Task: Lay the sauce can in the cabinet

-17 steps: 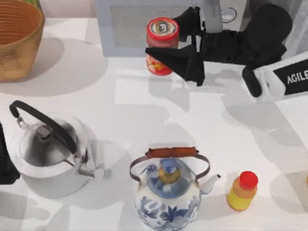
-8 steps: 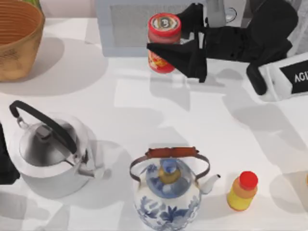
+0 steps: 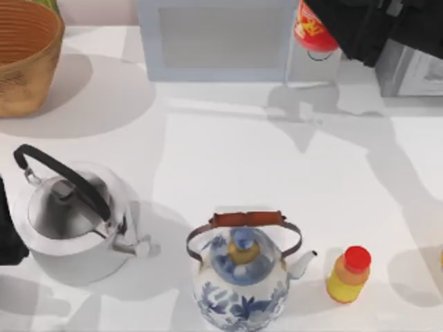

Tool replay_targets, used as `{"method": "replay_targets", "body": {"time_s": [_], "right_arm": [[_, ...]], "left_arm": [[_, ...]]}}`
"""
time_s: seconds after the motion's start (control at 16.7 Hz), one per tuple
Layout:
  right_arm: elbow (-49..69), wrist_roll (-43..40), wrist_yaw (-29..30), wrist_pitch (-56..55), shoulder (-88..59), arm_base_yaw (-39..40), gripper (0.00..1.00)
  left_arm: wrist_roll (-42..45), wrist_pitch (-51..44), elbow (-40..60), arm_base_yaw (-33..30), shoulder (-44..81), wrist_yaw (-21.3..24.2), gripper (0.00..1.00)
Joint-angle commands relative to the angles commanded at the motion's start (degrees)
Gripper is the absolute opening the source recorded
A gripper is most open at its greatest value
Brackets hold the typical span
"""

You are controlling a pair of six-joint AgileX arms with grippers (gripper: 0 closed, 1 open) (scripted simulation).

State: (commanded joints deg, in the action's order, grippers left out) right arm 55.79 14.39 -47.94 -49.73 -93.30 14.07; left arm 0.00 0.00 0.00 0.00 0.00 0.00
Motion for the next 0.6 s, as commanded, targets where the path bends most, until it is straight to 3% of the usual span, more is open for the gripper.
{"method": "replay_targets", "body": {"time_s": [0.6], "right_arm": [[-35.2, -8.3, 32.1, 33.2, 63.9, -11.3, 0.00]], "left_arm": [[0.0, 0.0, 0.0, 0.0, 0.0, 0.0, 1.00]]}}
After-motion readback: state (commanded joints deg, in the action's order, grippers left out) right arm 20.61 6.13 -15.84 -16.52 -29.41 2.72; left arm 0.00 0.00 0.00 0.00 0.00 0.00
